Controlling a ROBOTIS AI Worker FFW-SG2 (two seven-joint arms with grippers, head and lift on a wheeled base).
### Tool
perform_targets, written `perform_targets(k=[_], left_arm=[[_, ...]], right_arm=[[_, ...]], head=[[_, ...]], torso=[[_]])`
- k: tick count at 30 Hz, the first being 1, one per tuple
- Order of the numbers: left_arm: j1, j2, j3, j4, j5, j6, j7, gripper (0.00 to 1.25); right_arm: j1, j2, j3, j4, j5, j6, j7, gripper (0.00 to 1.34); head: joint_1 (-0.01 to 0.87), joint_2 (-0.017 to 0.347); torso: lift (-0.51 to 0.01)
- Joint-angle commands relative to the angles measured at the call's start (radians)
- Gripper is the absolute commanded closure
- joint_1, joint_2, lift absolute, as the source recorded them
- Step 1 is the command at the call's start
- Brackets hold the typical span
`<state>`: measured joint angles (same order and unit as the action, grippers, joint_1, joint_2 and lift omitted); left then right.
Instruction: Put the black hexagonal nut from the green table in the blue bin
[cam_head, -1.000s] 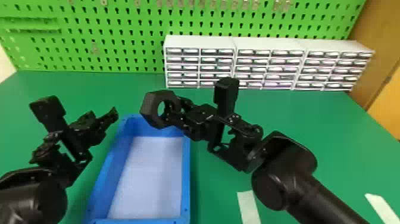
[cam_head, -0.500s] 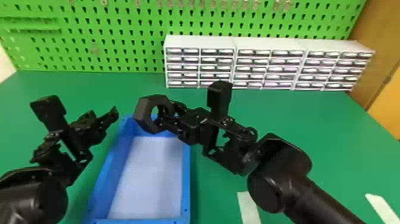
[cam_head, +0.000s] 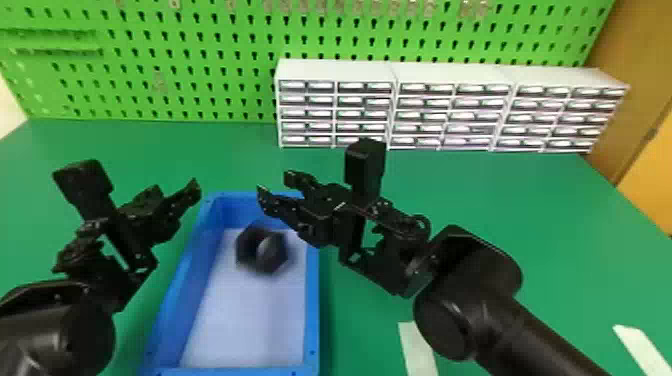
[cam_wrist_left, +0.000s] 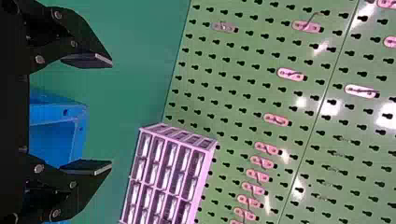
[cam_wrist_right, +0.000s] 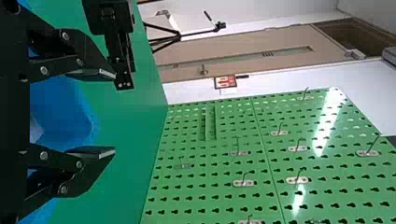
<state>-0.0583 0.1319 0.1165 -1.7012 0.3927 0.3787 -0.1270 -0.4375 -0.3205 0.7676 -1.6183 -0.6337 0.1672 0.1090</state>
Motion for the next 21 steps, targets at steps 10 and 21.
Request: perform_targets(k=[10, 21], left_arm=[[0.000, 0.000, 0.000, 0.000, 0.000, 0.000, 0.000, 0.48], [0.002, 0.000, 0.002, 0.000, 0.000, 0.000, 0.000, 0.48]], right_arm=[[0.003, 0.001, -0.005, 0.000, 0.014, 0.000, 0.001, 0.61], [0.019, 0.008, -0.034, 0.000, 0.026, 0.014, 0.003, 0.59]], head=[[0.691, 0.009], [0.691, 0.009]], torso=[[-0.097], [-0.097]])
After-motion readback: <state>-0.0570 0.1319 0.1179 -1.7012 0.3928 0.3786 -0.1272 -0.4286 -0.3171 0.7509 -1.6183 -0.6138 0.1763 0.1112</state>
